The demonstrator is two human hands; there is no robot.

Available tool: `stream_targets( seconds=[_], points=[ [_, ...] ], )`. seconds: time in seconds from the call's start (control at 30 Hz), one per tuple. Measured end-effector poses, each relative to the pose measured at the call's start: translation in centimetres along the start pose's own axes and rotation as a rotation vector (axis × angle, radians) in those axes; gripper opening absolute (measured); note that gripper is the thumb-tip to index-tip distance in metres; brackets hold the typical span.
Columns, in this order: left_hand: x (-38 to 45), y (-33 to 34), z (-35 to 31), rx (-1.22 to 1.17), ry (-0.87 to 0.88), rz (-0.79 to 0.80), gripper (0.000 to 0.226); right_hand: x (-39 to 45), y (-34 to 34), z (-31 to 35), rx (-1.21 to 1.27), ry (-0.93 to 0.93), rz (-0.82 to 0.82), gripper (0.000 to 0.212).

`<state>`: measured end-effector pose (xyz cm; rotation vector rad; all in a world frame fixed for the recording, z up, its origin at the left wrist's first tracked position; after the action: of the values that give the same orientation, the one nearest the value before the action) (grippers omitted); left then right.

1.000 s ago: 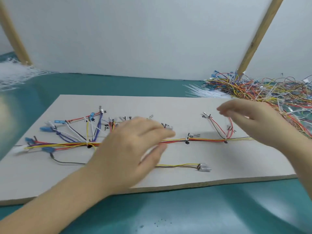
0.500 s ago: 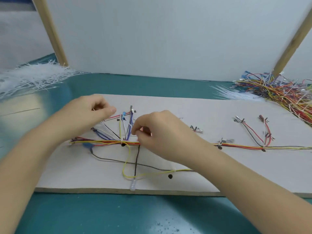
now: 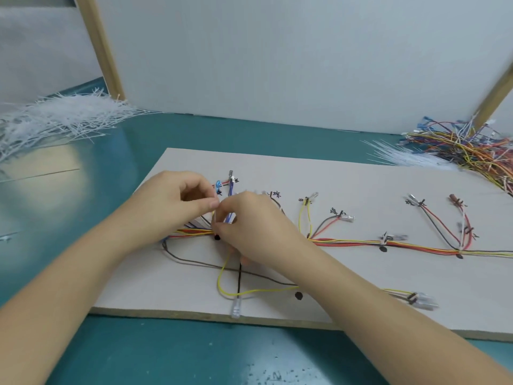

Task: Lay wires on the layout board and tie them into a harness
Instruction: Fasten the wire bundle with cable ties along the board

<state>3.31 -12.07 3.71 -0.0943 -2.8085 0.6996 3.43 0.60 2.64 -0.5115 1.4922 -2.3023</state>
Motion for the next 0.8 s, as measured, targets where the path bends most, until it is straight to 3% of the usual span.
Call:
stream_targets(
  seconds=[0.27, 0.53, 0.63, 0.7, 0.8],
  points=[
    [0.0, 0.9, 0.2, -0.241, 0.026, 0.106, 0.026, 0.0, 0.2, 0.4, 0.004, 0.011, 0.028, 0.013],
    [-0.2, 0.9, 0.9, -0.348, -0.006, 0.240, 0.012, -0.2, 0.7, 0.7, -0.050, -0.024, 0.001, 0.012],
    [-0.3, 1.4, 0.9, -0.487, -0.058, 0.289, 0.008, -0.3, 1.0, 0.6, -0.079, -0.023, -0.039, 0.017],
    [-0.4, 1.6, 0.8, -0.566, -0.078, 0.270, 0.010, -0.5, 1.4, 0.8, -0.137, -0.040, -0.060, 0.017],
    [-0.1, 1.7, 0.8, -0.486, -0.083, 0.140, 0.011, -0.6, 1.5, 1.1, -0.232, -0.050, -0.057, 0.016]
  ],
)
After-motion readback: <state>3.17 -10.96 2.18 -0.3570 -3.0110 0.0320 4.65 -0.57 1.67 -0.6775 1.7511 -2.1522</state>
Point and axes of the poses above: each hand's wrist, its own x-axis towards the middle knuckle, its own y-axis out of the palm, z = x × y, the point moved 5 cm from there along x, towards the middle knuckle, and after that the axes turned 11 degrees about -x, right-handed, at the moved point
